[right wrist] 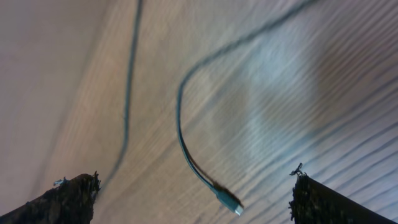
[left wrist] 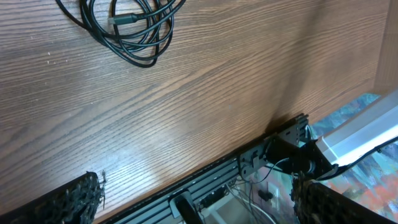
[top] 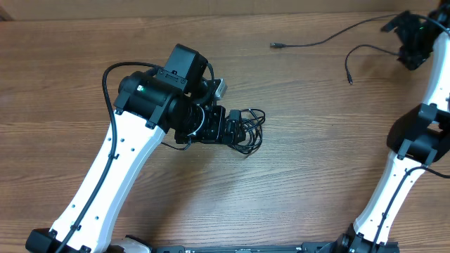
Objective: Untangle cables
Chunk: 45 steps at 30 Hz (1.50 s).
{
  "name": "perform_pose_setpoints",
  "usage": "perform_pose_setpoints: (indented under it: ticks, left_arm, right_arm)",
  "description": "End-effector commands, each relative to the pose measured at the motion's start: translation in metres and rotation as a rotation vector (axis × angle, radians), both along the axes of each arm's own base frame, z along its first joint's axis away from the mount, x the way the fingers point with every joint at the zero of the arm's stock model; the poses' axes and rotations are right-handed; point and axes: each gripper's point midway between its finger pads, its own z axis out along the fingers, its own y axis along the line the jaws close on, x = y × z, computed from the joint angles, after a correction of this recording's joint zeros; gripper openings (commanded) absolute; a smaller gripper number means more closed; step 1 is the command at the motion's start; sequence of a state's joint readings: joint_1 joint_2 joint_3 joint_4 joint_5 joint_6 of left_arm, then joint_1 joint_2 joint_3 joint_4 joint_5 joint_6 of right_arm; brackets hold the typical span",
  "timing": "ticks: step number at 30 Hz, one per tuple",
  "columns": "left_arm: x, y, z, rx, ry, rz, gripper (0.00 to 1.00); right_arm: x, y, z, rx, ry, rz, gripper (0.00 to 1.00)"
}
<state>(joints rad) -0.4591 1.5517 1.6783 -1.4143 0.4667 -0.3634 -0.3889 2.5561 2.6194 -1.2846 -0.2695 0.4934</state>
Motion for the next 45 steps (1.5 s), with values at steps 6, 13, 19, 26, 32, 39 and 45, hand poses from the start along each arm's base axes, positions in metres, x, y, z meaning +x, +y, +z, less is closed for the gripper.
perform_pose_setpoints:
  ticks: [6, 13, 19, 26, 32, 39, 45]
  left_arm:
    - [0.001, -0.002, 0.006, -0.005, -0.022, -0.006, 1.00]
    - [0.001, -0.001, 0.006, -0.004, -0.022, -0.005, 1.00]
    - [0.001, -0.001, 0.006, -0.003, -0.026, -0.008, 1.00]
    - [0.003, 0.002, 0.004, 0.019, -0.033, -0.001, 1.00]
    - [0.003, 0.002, 0.004, 0.019, -0.033, 0.000, 1.00]
    - [0.003, 0.002, 0.004, 0.019, -0.034, 0.000, 1.00]
    - [0.003, 0.002, 0.004, 0.019, -0.029, 0.003, 1.00]
  right_arm:
    - [-0.009, 0.041, -0.067, -0.046, 0.158, 0.079, 0.85]
    - [-0.008, 0.069, -0.098, -0.137, 0.203, 0.209, 0.68]
    - [-0.004, 0.073, -0.106, -0.271, 0.219, 0.316, 0.55]
    - [-0.001, 0.073, -0.122, -0.302, 0.211, 0.363, 0.47]
    - [-0.005, 0.083, -0.139, -0.247, 0.211, 0.382, 0.20]
    - [0.032, 0.103, -0.115, -0.171, 0.046, 0.343, 0.04]
    - [0.097, 0.122, -0.011, 0.092, -0.310, 0.220, 0.04]
